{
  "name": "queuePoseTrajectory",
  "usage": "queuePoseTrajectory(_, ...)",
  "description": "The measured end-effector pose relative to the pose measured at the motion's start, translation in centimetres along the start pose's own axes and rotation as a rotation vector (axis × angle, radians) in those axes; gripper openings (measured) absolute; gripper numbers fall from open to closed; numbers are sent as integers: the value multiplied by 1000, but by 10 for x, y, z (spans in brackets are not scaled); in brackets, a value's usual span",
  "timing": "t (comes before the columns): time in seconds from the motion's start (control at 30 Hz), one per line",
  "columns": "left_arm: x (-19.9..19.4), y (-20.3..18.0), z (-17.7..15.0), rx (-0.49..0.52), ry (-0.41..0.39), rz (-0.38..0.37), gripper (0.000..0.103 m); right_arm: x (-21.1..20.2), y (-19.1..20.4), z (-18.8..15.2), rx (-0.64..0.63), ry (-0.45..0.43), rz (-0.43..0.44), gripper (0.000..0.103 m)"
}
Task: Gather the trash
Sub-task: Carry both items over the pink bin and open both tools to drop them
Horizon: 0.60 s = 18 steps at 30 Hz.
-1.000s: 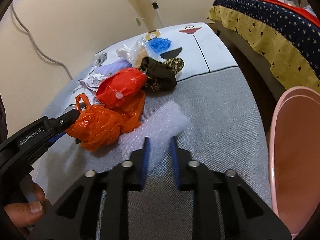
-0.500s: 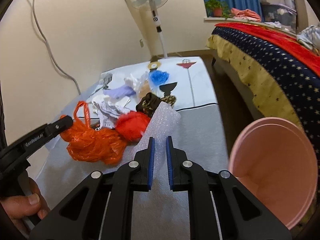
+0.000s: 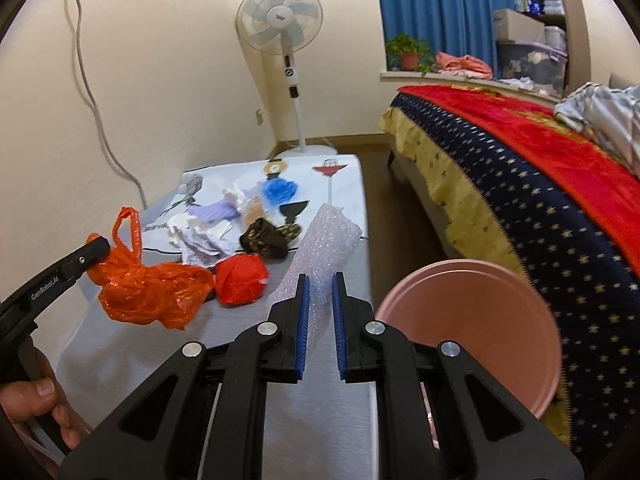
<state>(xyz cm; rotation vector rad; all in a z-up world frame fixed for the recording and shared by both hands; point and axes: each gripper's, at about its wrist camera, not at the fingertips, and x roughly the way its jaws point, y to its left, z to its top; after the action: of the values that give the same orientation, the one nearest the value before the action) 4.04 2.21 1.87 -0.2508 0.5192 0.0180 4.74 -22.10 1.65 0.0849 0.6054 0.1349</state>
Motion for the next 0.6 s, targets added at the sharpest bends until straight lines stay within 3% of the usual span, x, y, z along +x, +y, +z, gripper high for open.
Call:
queuePoseTrajectory(0.33,-12,-45,0,47,-28,-89,17,-31,-38,8,4,-45,-151,12)
queuePoseTrajectory(0.6,-5,-97,-7,103,-26,-180,17,-42,-79,7,51,-33,-262,12)
